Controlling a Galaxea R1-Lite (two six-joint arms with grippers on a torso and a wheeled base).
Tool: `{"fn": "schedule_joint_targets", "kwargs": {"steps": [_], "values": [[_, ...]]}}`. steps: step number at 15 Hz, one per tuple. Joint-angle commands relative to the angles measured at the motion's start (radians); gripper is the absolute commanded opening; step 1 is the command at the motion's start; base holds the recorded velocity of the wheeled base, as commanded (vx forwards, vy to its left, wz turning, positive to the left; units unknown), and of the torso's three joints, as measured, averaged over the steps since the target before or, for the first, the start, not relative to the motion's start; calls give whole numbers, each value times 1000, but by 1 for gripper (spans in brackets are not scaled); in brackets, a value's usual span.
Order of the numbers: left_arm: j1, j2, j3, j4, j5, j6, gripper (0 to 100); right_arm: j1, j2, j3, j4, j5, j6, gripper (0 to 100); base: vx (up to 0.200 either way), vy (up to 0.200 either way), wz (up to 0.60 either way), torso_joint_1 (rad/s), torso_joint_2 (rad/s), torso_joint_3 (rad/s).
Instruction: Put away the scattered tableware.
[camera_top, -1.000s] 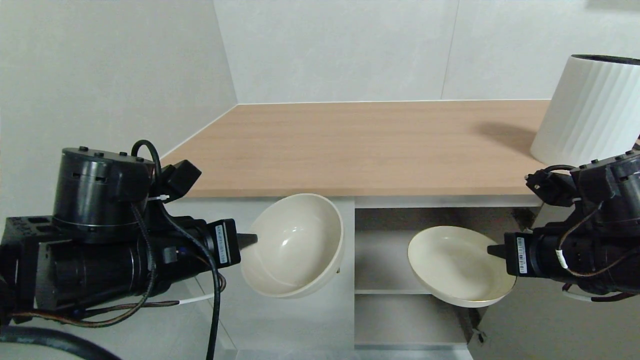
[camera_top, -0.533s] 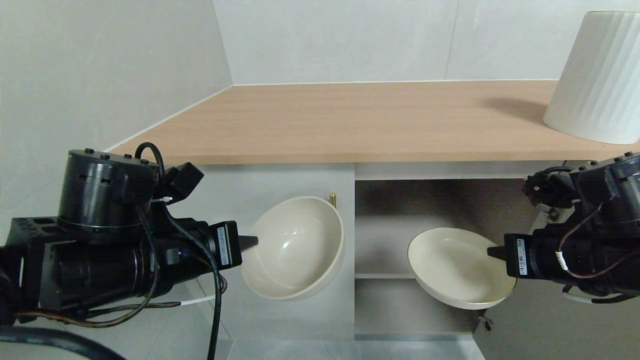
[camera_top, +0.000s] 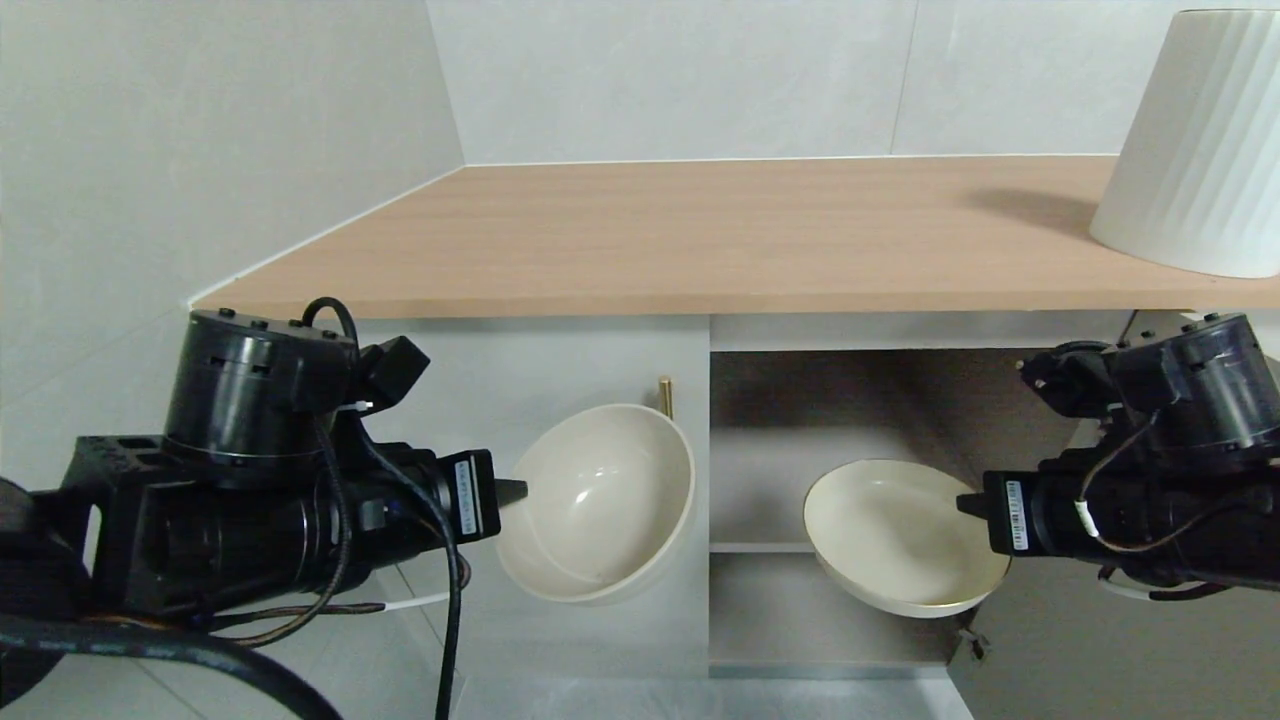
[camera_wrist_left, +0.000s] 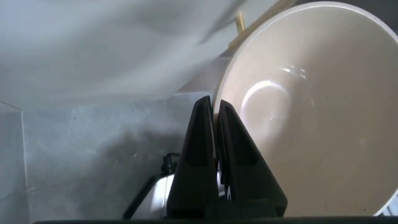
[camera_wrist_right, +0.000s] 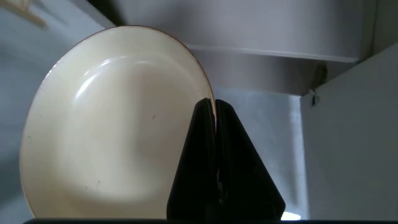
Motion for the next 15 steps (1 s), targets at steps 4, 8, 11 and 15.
{"fn": "schedule_joint_targets", "kwargs": {"steps": [4,8,11,15], "values": [[-23,59,-1,0,4,0,0,-1,222,20,-142,-1,0,0,0,0,0,0,0,0],[-29,59,2,0,6,1,0,-37,447,22,-330,-16,77,0,0,0,0,0,0,0],[-32,60,2,0,7,1,0,-71,556,19,-460,-51,100,0,0,0,0,0,0,0],[-34,60,3,0,7,1,0,-93,645,14,-598,-65,105,0,0,0,0,0,0,0]]}}
